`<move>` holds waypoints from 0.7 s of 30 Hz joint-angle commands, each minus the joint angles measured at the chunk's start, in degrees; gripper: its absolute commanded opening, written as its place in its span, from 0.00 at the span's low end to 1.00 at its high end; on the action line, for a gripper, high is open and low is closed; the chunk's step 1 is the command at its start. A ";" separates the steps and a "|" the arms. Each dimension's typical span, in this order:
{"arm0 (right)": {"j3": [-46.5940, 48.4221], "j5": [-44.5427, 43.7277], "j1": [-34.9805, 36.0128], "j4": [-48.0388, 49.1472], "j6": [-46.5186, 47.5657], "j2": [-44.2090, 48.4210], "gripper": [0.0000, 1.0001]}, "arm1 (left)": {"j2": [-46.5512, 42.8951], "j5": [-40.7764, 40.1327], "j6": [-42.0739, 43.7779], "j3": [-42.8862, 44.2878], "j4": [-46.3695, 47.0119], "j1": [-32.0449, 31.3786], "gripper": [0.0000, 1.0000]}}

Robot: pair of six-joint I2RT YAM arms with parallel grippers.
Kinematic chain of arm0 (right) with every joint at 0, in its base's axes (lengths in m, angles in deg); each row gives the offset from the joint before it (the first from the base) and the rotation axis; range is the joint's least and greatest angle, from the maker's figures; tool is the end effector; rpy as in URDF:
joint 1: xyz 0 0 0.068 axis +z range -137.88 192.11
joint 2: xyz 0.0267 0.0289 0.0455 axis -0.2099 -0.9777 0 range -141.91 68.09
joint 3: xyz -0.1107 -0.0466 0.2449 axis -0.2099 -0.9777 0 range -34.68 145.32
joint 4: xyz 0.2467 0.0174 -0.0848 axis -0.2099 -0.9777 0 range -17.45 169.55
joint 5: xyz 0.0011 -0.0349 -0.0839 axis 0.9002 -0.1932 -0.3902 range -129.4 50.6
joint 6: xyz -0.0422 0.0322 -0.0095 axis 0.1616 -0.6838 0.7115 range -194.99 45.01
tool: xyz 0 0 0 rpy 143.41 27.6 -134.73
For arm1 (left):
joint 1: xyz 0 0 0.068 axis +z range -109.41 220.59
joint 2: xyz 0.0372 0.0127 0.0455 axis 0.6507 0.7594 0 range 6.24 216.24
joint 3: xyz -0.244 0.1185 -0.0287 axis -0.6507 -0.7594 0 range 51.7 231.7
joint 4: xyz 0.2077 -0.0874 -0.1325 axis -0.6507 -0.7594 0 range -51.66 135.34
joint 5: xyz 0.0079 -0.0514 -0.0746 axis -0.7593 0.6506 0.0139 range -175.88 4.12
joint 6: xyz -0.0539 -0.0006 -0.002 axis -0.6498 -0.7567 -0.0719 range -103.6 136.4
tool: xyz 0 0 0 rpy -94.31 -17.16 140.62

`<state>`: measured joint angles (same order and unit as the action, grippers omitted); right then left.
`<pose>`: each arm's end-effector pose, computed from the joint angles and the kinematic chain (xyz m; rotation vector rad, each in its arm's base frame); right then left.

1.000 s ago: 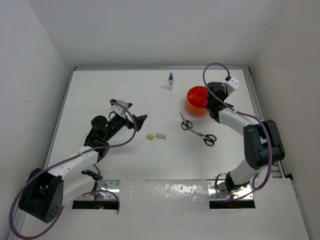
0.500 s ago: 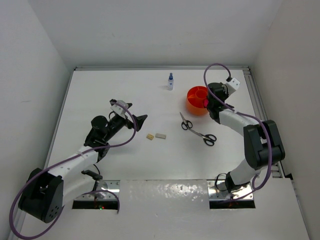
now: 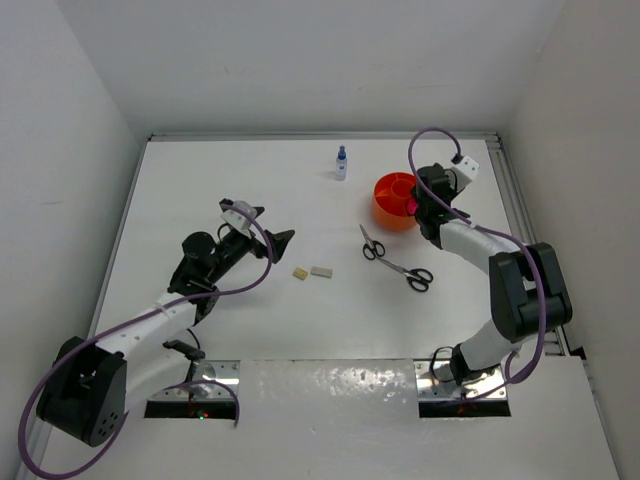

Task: Sort the stationery into containers
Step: Place the pen in the storage box.

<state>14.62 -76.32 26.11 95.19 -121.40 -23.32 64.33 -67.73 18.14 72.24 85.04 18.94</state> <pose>0.3353 0.0615 0.2119 0.9052 1.7107 0.0435 0.1995 -0.0912 0.2399 0.5611 1.4534 -0.5178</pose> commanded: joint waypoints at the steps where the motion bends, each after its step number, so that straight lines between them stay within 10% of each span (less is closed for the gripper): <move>1: -1.05 1.33 0.06 -3.86 1.76 0.80 0.45 | -1.40 0.22 0.90 -0.67 2.66 0.73 1.00; 21: 2.64 -4.03 0.24 -7.64 9.30 10.11 0.52 | -1.31 1.71 0.90 0.30 2.66 0.82 1.00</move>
<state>14.71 -78.25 26.11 87.63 -116.31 -15.63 64.22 -67.22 18.36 72.26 85.22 18.94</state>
